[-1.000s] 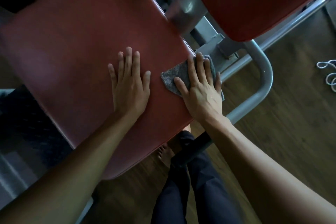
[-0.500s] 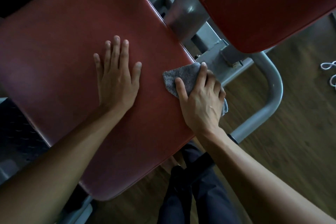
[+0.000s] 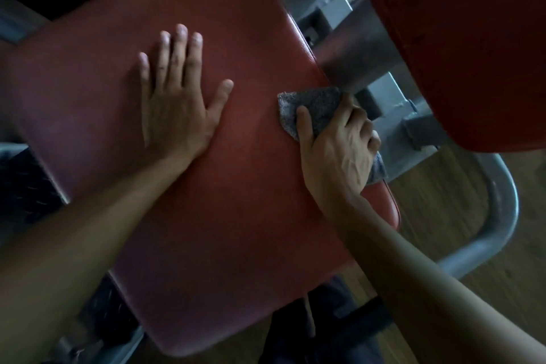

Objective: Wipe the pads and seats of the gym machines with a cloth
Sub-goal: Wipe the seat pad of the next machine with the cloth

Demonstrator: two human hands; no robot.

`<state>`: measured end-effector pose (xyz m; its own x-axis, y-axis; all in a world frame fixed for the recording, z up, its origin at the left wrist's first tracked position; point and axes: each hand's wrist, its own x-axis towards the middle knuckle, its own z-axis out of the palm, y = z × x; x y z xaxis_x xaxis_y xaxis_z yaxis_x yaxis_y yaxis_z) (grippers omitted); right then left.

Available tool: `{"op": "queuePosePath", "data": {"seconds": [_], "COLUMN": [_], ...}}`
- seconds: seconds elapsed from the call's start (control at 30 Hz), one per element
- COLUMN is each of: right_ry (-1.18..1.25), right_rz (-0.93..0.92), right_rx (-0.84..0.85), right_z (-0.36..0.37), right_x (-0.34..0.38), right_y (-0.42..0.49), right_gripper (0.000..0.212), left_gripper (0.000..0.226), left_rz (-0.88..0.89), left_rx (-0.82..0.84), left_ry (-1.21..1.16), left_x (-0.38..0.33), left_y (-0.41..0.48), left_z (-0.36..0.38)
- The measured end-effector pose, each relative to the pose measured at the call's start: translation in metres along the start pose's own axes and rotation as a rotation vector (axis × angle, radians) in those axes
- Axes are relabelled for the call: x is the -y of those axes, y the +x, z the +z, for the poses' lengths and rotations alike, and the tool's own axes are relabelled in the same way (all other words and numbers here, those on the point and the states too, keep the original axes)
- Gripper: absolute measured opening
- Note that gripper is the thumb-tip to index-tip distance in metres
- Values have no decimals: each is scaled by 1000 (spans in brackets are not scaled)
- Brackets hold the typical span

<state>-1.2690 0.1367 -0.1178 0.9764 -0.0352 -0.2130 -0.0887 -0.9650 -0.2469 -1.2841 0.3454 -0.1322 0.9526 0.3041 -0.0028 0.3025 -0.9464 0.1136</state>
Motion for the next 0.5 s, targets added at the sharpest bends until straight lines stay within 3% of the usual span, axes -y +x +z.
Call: {"op": "queuePosePath", "data": {"seconds": [0.5], "right_ry": [5], "right_rz": [-86], "right_rx": [-39], "right_z": [19], "right_x": [94], "right_y": [88], "right_gripper": [79], "left_gripper": [72], "left_rz": [-3], "left_rx": [-1], "left_ry": [20], "left_x": [0], "left_y": [-1], "left_z": [1]}}
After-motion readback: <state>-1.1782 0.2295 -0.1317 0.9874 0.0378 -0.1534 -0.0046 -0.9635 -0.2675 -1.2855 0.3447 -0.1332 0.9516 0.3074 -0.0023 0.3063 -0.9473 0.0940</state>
